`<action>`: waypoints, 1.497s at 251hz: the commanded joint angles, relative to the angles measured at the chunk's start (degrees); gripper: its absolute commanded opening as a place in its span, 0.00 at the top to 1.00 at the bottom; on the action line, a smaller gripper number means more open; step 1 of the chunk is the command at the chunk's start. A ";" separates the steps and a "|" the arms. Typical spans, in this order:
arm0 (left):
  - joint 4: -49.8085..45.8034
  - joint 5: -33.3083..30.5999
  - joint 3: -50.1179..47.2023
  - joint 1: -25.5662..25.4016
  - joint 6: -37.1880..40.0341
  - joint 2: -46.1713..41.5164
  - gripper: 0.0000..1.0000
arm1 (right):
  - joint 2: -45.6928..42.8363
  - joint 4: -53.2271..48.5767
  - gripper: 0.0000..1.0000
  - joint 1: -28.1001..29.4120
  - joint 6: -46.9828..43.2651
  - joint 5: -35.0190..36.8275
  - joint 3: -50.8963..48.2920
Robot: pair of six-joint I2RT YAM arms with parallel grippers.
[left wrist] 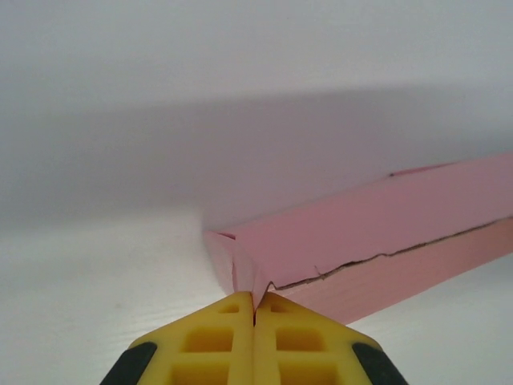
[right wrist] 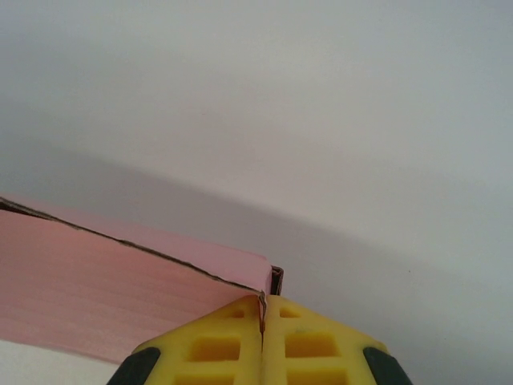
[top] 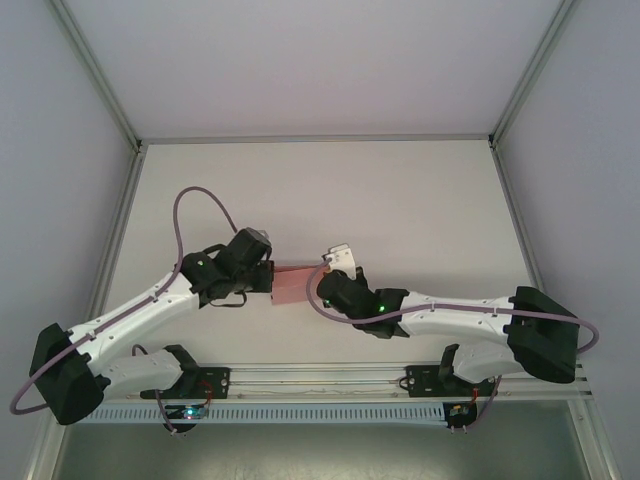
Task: Assemble paper box
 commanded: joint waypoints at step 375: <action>12.86 -3.83 -16.25 -4.04 1.10 -2.66 1.00 | -4.43 4.70 0.70 2.40 -1.69 -3.29 -7.23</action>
